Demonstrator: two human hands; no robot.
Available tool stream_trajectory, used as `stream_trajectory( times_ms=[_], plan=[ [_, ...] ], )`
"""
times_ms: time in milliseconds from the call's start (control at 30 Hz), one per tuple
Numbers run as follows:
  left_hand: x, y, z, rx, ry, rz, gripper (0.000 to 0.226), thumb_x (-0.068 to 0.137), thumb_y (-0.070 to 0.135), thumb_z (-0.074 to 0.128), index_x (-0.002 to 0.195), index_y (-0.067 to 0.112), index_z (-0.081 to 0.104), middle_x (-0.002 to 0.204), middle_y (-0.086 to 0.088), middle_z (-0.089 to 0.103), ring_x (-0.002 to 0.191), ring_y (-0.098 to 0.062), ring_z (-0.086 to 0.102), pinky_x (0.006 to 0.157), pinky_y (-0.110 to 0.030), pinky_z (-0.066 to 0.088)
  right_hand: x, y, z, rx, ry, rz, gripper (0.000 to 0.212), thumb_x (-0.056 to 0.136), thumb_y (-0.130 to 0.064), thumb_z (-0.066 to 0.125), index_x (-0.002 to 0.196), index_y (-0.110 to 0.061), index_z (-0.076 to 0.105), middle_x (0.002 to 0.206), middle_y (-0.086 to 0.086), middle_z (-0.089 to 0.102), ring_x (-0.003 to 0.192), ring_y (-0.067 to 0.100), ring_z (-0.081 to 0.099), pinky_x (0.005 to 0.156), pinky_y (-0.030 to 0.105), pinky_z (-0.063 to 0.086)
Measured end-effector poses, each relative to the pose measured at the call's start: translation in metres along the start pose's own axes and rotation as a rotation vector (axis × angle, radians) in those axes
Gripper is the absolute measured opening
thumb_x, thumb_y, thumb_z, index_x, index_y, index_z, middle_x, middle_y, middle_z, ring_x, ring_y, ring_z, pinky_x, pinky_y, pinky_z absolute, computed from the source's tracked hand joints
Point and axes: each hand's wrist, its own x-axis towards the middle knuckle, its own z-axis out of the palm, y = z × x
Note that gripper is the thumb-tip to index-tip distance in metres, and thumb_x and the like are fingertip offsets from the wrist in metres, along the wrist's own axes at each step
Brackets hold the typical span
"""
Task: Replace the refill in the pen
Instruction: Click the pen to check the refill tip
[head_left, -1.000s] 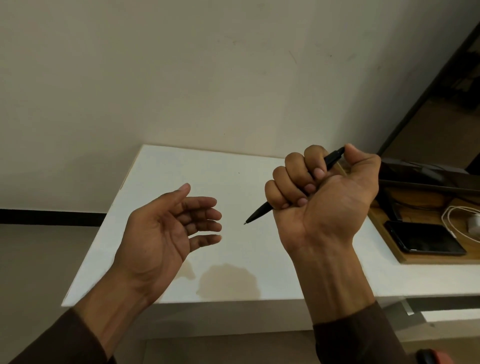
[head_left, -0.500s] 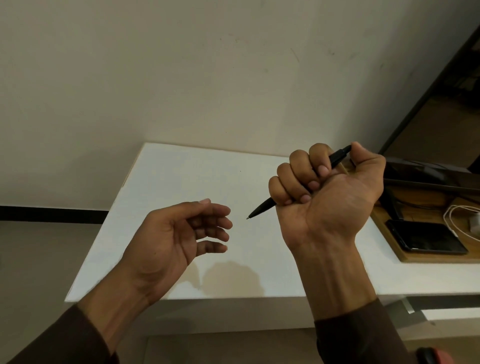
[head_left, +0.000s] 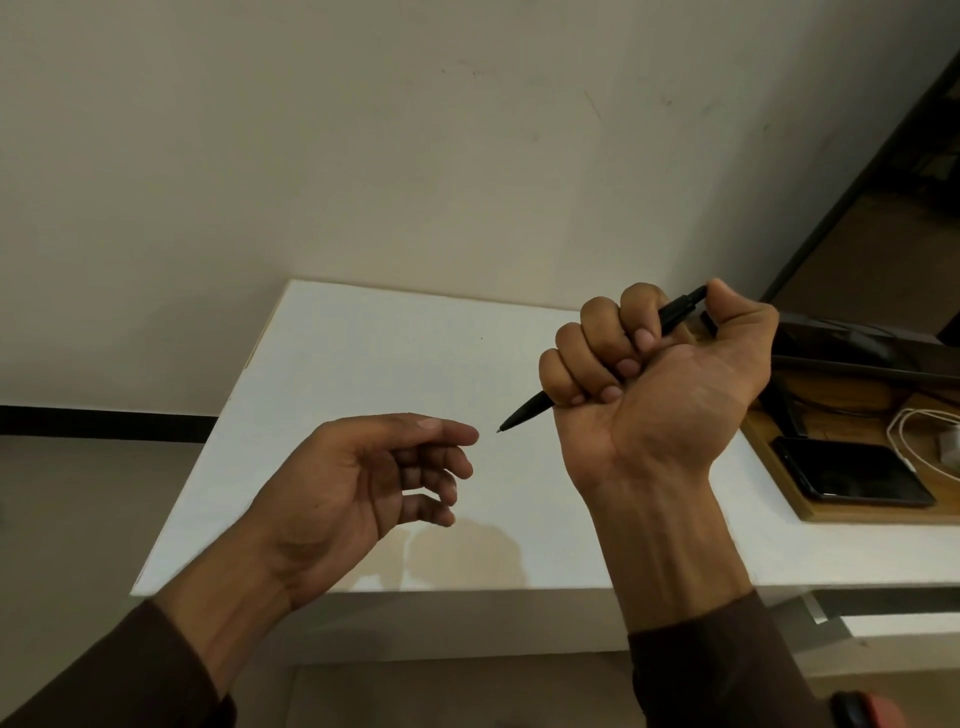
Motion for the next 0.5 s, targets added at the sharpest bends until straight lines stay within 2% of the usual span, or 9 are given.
stream_trajectory(
  times_ms=[367, 500],
  plan=[
    [-0.0018, 0.0019, -0.0011, 0.023, -0.024, -0.009, 0.039, 0.082, 0.016, 0.054, 0.101, -0.011, 0.075, 0.081, -0.02, 0.065, 0.066, -0.025, 0.057, 0.057, -0.037, 0.053, 0.0002, 0.0015, -0.0009, -0.005, 0.006, -0.016, 0.045, 0.096, -0.045, 0.026, 0.061, -0.016, 0.022, 0.054, -0.001, 0.012, 0.045, 0.013, 0.008, 0.046, 0.026, 0.01],
    [-0.0025, 0.0021, -0.001, 0.04, -0.041, -0.004, 0.039, 0.082, 0.017, 0.056, 0.102, -0.011, 0.075, 0.08, -0.019, 0.065, 0.064, -0.024, 0.056, 0.056, -0.037, 0.052, 0.0005, 0.0018, -0.0015, 0.015, -0.003, -0.031, 0.045, 0.09, -0.047, 0.032, 0.06, -0.016, 0.023, 0.054, 0.0, 0.012, 0.045, 0.013, 0.008, 0.046, 0.026, 0.01]
  ],
)
